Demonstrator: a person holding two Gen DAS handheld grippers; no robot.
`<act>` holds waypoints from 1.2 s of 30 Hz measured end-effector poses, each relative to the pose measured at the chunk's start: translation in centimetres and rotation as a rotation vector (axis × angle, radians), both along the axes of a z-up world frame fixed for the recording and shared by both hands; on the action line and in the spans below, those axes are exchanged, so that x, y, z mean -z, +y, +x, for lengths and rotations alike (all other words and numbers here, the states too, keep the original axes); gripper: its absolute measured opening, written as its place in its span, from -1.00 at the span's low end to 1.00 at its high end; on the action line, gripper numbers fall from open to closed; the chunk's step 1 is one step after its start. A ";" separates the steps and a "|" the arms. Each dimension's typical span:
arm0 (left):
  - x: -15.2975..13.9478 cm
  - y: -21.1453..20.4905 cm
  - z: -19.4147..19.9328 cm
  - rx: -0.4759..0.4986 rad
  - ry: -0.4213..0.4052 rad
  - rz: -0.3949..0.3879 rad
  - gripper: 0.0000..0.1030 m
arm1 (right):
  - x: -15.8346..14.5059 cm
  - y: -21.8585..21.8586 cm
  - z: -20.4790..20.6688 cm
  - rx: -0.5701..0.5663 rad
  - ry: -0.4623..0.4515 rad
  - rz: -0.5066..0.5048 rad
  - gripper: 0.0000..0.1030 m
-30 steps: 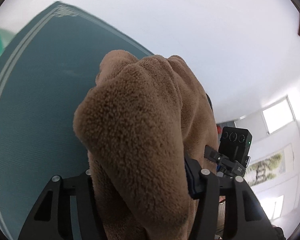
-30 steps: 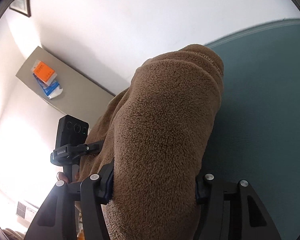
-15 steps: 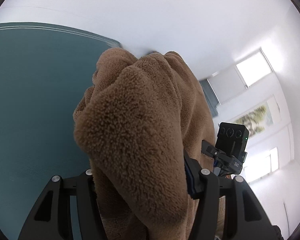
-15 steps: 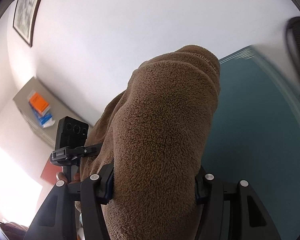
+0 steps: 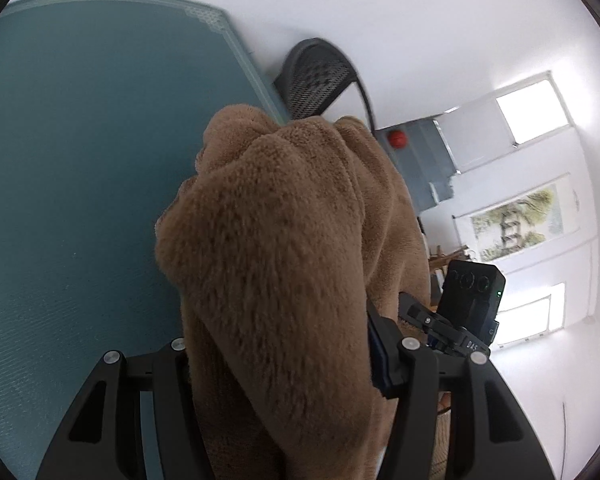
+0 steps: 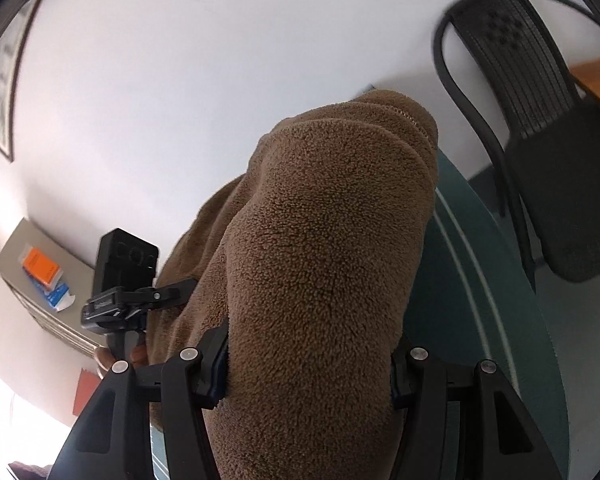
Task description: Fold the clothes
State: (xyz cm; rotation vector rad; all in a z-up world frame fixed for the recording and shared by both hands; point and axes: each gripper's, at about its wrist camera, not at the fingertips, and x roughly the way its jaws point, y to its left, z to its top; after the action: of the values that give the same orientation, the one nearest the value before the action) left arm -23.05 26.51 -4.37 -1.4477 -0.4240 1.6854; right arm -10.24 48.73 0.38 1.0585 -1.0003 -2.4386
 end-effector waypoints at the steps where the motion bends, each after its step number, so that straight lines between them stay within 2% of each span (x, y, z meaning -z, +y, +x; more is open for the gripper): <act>1: 0.5 0.2 -0.5 -0.005 -0.006 -0.005 0.21 | 0.5 0.0 -0.3 0.002 -0.010 0.001 0.15; 3: 1.7 -1.3 -0.3 -0.007 -0.004 -0.021 0.36 | 1.3 -0.1 -1.0 0.006 -0.021 0.012 0.18; 5: 2.2 -1.9 -0.2 0.001 0.014 -0.039 0.47 | 1.2 -5.2 1.6 0.007 -0.016 0.049 0.23; 7: 2.4 -2.3 -0.1 0.002 0.039 -0.058 0.61 | 0.7 -7.0 2.1 0.015 -0.016 0.104 0.34; 9: 2.8 -3.3 0.9 0.002 0.070 -0.078 0.65 | -1.2 -1.1 4.0 0.028 -0.015 0.146 0.44; 10: 2.6 -3.8 1.2 0.000 0.085 -0.090 0.65 | -1.8 -0.6 4.4 0.040 -0.013 0.178 0.47; 15: -0.6 -6.7 4.2 -0.060 0.245 -0.229 0.69 | -6.0 -2.7 6.6 0.113 0.035 0.404 0.47; 19: -3.8 -8.5 8.3 -0.087 0.354 -0.206 0.78 | -10.0 -5.5 10.0 0.171 0.177 0.550 0.49; 20: -4.3 -8.7 9.4 -0.082 0.381 -0.204 0.80 | -10.4 -6.4 11.0 0.171 0.207 0.572 0.56; 22: -5.0 -9.1 11.7 -0.065 0.431 -0.203 0.83 | -10.1 -8.4 12.7 0.148 0.239 0.607 0.61; 23: -5.0 -9.1 13.0 -0.052 0.451 -0.208 0.87 | -9.8 -9.4 12.1 0.128 0.241 0.623 0.61; 25: -4.5 -10.6 15.2 -0.029 0.468 -0.217 0.89 | -9.2 -11.8 12.0 0.081 0.227 0.661 0.61; 26: -4.3 -10.7 15.9 -0.020 0.477 -0.224 0.89 | -9.0 -13.9 13.9 0.063 0.219 0.682 0.61; 29: -3.6 -10.6 17.1 -0.004 0.507 -0.276 0.89 | -6.6 -15.4 14.5 0.038 0.180 0.751 0.61; 31: -1.9 -7.8 15.8 -0.022 0.511 -0.345 0.89 | -6.5 -17.0 15.4 0.038 0.159 0.784 0.62; 32: -1.2 -7.7 15.4 -0.032 0.496 -0.361 0.90 | -6.2 -17.2 15.2 0.038 0.151 0.790 0.65; 34: -0.1 -8.1 14.8 -0.043 0.453 -0.350 0.91 | -6.5 -17.3 15.3 0.031 0.124 0.793 0.70; 36: 0.7 -8.3 14.3 -0.051 0.429 -0.340 0.91 | -5.4 -17.5 14.4 0.031 0.109 0.804 0.75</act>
State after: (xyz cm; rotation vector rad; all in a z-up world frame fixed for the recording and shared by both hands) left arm -8.78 18.20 -5.05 -1.2597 0.0665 2.1191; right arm 4.13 31.20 5.74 1.0903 0.0461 -2.9470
